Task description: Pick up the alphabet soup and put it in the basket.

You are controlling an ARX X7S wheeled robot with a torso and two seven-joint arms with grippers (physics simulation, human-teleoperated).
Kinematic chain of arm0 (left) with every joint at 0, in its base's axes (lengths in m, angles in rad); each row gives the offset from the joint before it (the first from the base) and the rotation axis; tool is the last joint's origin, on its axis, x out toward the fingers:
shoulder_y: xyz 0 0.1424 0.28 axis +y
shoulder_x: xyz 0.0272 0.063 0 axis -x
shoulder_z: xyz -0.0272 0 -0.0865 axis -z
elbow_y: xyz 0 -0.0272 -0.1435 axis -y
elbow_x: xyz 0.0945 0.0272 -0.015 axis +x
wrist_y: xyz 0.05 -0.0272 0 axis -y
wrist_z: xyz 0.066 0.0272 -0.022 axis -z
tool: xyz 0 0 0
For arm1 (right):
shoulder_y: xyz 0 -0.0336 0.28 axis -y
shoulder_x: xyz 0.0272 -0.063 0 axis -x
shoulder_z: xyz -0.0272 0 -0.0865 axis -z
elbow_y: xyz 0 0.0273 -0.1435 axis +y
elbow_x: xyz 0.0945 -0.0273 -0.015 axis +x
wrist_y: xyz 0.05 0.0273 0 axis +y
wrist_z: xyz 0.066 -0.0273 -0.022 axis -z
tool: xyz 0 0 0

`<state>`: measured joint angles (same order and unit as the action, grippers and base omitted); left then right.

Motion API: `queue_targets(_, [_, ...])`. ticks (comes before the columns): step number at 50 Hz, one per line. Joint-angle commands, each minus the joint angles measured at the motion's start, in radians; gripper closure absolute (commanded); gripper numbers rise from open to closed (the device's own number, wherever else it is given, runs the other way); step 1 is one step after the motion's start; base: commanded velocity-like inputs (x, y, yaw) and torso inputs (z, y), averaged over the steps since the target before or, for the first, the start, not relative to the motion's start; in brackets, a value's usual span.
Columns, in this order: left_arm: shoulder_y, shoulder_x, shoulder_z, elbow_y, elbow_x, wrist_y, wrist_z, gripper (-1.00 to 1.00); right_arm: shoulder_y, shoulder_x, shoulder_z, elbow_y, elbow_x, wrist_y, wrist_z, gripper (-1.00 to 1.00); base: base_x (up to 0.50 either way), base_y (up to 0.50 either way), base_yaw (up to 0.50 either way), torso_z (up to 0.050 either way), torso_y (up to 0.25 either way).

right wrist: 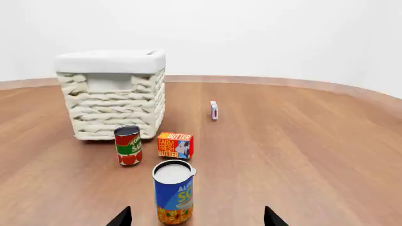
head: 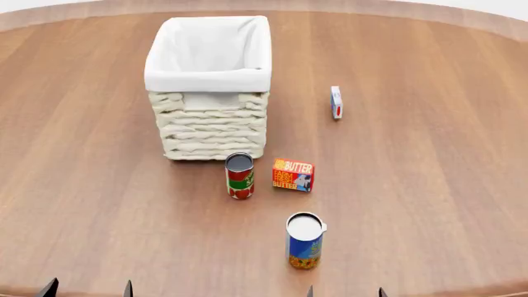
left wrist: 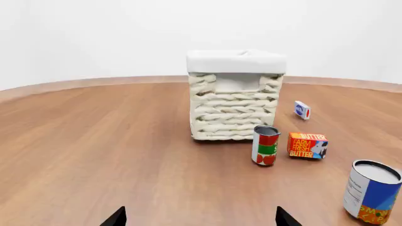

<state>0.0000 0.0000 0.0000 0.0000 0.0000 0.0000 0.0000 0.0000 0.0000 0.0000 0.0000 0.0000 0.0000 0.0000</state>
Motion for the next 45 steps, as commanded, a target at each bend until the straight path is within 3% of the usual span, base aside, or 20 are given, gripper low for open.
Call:
queue_targets(1, [-0.001,-0.024,0.028,-0.004,-0.024,0.004,-0.028,-1.0,0.0,0.011,-0.014,0.001,0.011,-0.001,0.014,-1.0,0.0,0.0,0.0,0.0,0.0])
queue_targets(6, [0.032,-0.042,0.028,0.12,-0.008,-0.041,-0.082,-1.0,-0.019,0.036,-0.04,-0.113,0.023,0.031,0.038,-1.0,0.0,0.0,0.0,0.0,0.0])
queue_targets(14, [0.137,-0.061,0.043,0.473,-0.003,-0.155,-0.122,-1.0,-0.092,0.063,-0.059,-0.404,0.02,0.105,0.07,-1.0,0.0,0.0,0.0,0.0,0.0])
queue_targets(20, [0.17,-0.076,0.063,0.591,0.022,-0.202,-0.145,-1.0,-0.11,0.083,-0.066,-0.563,0.027,0.197,0.082,-1.0,0.0,0.0,0.0,0.0,0.0])
queue_targets(27, [0.207,-0.089,0.086,0.709,0.034,-0.234,-0.158,-1.0,-0.14,0.095,-0.072,-0.605,0.039,0.177,0.09,-1.0,0.0,0.0,0.0,0.0,0.0])
queue_targets(45, [0.221,-0.12,0.107,0.732,0.016,-0.219,-0.18,-1.0,-0.144,0.121,-0.086,-0.612,0.087,0.168,0.1,-1.0,0.4,0.0,0.0,0.0,0.0])
